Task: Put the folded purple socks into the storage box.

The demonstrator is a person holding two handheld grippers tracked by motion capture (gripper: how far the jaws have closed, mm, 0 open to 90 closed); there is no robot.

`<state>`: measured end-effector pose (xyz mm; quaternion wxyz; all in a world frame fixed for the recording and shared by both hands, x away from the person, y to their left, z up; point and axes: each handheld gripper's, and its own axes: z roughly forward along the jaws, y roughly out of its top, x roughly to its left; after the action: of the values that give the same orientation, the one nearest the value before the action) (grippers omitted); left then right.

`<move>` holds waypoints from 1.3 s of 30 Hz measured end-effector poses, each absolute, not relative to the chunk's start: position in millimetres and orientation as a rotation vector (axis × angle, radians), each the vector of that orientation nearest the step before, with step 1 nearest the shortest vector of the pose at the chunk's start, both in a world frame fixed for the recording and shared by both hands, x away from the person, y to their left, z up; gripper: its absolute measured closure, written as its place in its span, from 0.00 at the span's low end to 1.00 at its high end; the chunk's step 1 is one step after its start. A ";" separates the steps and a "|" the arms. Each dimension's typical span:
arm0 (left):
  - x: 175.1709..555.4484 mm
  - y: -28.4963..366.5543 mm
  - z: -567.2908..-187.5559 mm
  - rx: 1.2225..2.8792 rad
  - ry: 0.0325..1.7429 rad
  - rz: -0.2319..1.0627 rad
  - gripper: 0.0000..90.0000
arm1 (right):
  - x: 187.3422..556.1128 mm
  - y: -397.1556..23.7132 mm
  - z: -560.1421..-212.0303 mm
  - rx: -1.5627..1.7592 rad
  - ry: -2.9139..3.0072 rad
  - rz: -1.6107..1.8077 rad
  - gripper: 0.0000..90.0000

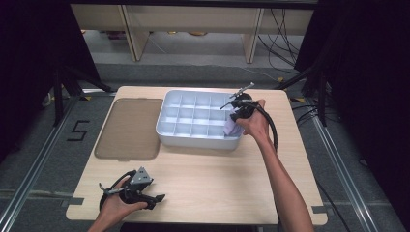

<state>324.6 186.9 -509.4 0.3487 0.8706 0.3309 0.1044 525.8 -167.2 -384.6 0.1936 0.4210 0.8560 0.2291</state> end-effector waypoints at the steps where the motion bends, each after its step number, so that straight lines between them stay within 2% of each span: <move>1: 324.1 186.3 -509.8 2.252 0.867 0.264 0.27 | 526.1 -167.1 -386.5 1.172 2.407 0.636 0.80; 25: 323.9 185.3 -511.1 2.253 0.866 0.239 0.27 | 516.1 -155.3 -426.9 1.041 2.465 0.516 0.79; 34: 324.6 185.4 -511.3 2.258 0.868 0.240 0.27 | 511.8 -161.0 -423.3 1.094 2.478 0.630 0.72; 39: 325.7 186.3 -511.1 2.270 0.851 0.255 0.27 | 512.5 -165.6 -407.7 1.085 2.436 0.710 0.77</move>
<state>325.7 186.3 -511.1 0.3447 0.8741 0.3277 0.0983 512.5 -165.6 -407.7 0.1898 0.3862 0.8666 0.2526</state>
